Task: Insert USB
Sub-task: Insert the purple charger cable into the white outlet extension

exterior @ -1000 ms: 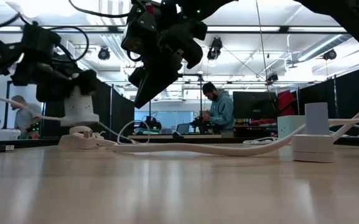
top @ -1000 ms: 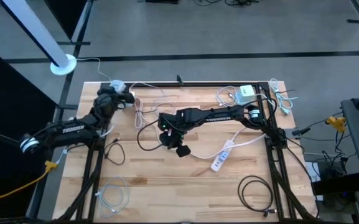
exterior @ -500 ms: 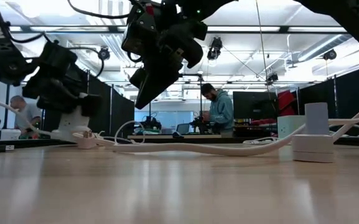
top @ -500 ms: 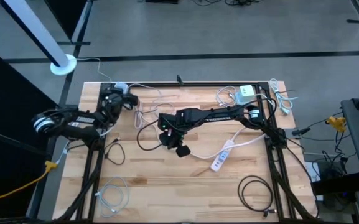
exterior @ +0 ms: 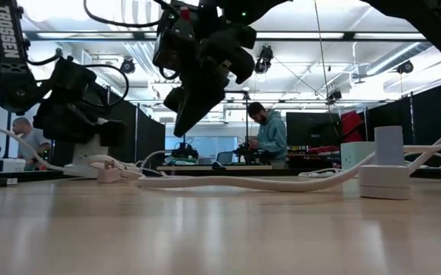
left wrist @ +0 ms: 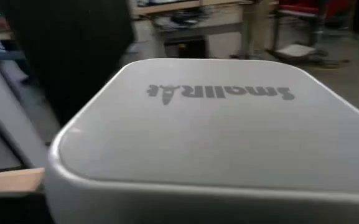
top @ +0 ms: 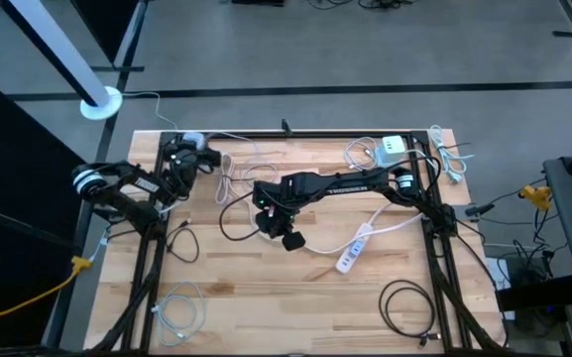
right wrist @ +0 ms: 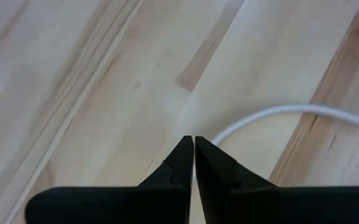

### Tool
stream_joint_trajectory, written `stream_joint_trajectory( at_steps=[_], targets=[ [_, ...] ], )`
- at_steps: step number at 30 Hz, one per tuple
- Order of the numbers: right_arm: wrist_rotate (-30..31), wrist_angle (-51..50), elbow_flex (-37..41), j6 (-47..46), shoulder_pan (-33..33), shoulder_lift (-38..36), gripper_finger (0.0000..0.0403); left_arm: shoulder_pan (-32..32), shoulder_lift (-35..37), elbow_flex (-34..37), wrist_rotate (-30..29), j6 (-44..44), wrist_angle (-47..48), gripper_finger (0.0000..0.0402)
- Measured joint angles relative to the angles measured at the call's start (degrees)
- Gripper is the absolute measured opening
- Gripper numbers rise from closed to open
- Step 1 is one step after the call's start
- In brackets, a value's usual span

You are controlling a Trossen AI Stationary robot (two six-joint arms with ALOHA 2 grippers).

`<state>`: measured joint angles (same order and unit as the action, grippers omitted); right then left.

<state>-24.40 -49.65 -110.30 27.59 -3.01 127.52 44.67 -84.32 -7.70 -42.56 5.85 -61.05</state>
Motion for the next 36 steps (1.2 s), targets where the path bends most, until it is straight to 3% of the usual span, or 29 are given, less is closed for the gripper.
stream_joint_trajectory(
  at_steps=[16,22,30,36],
  targets=[
    [0.0,0.45,0.04,1.99,0.0,-0.25,0.0014,0.04,1.11,-0.93,1.28,1.3,1.07,0.0288],
    [0.0,0.24,0.04,1.44,-0.05,-0.39,0.0066,0.08,2.2,-2.35,0.18,-3.86,3.44,0.0385],
    [0.02,0.28,0.04,2.03,-0.44,-0.46,0.0135,0.0,9.12,-5.43,4.63,-0.8,15.74,0.0332],
    [0.02,0.2,0.06,1.84,-1.01,-0.46,0.0168,0.1,18.0,-11.3,2.62,-5.43,32.47,0.0322]
  ],
)
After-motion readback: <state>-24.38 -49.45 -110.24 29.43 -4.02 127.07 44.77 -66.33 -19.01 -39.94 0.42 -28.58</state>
